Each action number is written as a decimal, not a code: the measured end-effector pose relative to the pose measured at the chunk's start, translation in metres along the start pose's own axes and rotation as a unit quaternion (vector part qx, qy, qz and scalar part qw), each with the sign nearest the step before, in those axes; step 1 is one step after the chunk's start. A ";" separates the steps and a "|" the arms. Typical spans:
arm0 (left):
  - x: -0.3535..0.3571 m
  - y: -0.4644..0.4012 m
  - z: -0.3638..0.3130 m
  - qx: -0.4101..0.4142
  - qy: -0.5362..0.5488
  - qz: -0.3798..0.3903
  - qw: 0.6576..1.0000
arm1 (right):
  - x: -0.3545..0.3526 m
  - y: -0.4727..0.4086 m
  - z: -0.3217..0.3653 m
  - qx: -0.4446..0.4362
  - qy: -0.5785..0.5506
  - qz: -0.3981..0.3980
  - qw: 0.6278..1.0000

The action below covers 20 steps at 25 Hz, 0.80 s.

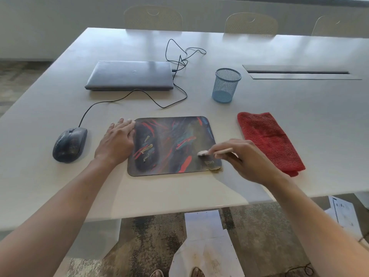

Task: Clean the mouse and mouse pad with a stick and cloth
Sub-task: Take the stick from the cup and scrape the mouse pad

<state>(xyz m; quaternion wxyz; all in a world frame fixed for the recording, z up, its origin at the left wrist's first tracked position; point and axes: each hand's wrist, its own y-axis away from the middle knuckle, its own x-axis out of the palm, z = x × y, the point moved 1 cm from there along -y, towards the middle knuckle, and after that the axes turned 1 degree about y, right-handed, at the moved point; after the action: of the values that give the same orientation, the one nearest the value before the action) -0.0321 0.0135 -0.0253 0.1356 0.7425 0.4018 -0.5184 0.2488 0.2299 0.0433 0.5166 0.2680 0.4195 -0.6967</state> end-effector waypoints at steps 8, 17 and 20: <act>0.000 -0.002 0.002 -0.010 0.003 0.005 1.000 | -0.027 0.027 -0.003 -0.026 -0.016 -0.005 1.000; -0.002 0.000 0.000 -0.018 -0.009 0.001 1.000 | -0.012 0.034 -0.001 0.012 -0.025 -0.016 0.999; -0.002 -0.001 -0.001 -0.019 -0.009 0.000 1.000 | -0.024 0.043 -0.001 0.005 -0.038 -0.016 0.999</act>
<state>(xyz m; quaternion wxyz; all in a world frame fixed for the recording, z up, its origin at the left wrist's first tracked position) -0.0321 0.0137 -0.0234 0.1539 0.7350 0.4103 -0.5175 0.2970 0.2380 0.0484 0.5194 0.2370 0.4008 -0.7166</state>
